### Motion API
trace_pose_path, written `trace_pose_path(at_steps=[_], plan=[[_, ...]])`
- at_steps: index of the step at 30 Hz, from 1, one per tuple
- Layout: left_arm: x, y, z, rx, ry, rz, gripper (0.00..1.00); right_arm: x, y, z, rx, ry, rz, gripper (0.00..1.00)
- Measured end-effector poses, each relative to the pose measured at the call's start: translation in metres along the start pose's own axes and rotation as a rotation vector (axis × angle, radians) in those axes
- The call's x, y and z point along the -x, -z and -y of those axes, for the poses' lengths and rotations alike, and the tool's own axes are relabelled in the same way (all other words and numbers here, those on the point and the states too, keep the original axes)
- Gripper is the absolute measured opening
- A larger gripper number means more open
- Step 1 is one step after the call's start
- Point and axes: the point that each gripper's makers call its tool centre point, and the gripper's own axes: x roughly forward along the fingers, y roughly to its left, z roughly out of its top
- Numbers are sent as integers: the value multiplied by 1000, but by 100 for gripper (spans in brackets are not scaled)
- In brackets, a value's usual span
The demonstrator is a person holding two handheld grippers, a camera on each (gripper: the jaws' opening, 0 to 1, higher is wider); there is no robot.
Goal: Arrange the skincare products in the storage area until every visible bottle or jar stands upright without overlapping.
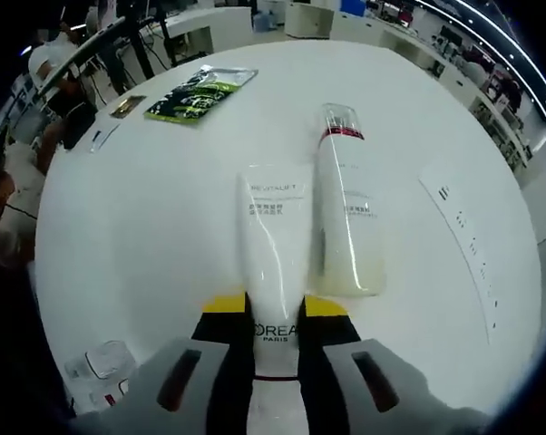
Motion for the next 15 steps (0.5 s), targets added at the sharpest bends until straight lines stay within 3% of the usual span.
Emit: trace_pose_path(at_steps=[7,15], plan=[[-5,0,14,-1,7,-8,93,3,-1,0,32,18,17,6],[-4,5,15,17,-2,-24,93,6,-2,-1,14,48,44,5]])
